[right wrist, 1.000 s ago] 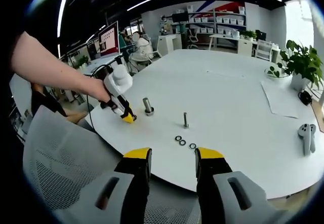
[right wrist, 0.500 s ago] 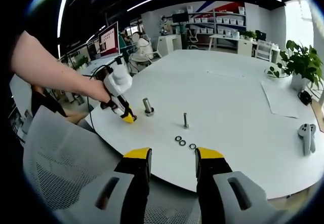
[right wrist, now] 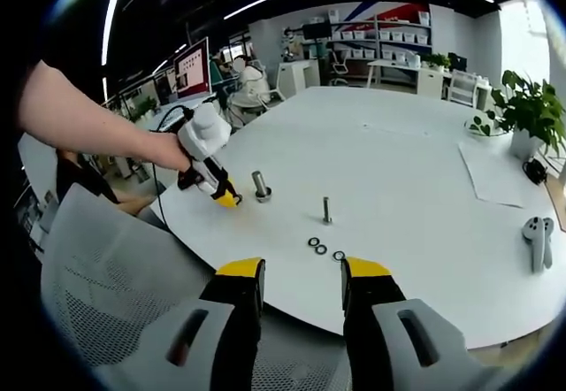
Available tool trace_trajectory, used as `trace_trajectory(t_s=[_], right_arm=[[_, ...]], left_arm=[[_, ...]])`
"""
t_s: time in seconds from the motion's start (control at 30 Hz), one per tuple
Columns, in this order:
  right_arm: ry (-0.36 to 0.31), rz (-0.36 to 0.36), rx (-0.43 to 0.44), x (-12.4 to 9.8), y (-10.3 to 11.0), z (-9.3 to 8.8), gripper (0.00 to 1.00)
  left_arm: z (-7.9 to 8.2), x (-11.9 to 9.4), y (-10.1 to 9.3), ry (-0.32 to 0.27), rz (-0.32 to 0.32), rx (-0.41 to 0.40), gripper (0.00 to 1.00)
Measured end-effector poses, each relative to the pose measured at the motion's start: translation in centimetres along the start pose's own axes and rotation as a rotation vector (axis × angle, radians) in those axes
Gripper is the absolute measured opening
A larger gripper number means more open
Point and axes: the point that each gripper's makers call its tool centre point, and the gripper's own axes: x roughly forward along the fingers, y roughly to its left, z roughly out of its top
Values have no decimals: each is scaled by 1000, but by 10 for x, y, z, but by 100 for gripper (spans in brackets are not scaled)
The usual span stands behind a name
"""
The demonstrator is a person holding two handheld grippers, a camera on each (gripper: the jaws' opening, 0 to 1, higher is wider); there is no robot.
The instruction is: Place the washer onto the threaded stud by aligning its center hole with the stud, sliding it down to the base, and recovering from edge contact or off-axis alignment until the washer reaches the visible bottom stop.
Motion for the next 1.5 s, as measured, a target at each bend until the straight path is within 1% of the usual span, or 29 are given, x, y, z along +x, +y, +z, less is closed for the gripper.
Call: trace_trajectory(t_s=[0.07,0.13,0.17,0.2,0.23,0.33,0.4,0.47,0.5,0.6,0.63,0.73,0.8,1.0,1.07,1.27,1.4,1.43,1.5], right_arm=[[0,0,2,0,0,0,37],[-1,1,1,0,0,0,37],[0,2,1,0,0,0,37],[0,2,0,0,0,0,37],[0,3,0,0,0,0,37],[-1,2,1,0,0,0,37],[-4,0,4,-1,-1,0,37],[-5,-1,5,-1,-1,0,37],[-5,-2,5,-1,-1,0,37],[-8,-4,9,0,-1,0,37],[-7,-4,9,0,-1,0,37],[-6,-3,8,-1,-1,0,37],[-7,-6,9,-2,-2,1,37],[-5,-6,9,0,-2,0,37],[-5,-8,9,-1,-2,0,37],[-5,-13,13,-1,-4,0,37],[-4,-17,15,-1,-5,0,37],[-4,-19,17,-1,-5,0,37],[-3,-19,17,-1,-6,-1,37]], left_arm=[[8,-7,0,-15,-5,6,19],[10,-14,-2,-24,-7,12,19],[14,-18,-3,-28,-13,45,19],[16,-20,-3,-27,-6,70,19],[19,-20,-3,-29,5,99,19],[25,-24,-2,-35,1,101,19],[33,-24,2,-47,0,104,19],[34,-28,-1,-48,-8,105,19],[41,-25,0,-49,-15,124,19],[49,-28,-4,-41,-12,189,19],[51,-31,-9,-41,-10,198,19],[57,-32,-7,-47,-12,194,19],[61,-28,-3,-51,-9,191,19],[65,-24,-1,-38,-7,200,19],[70,-20,4,-35,-9,205,19],[68,-16,3,-13,-12,234,19],[67,-5,7,4,-20,248,19],[68,-8,6,7,-21,250,19],[67,-4,6,21,-21,260,19]])
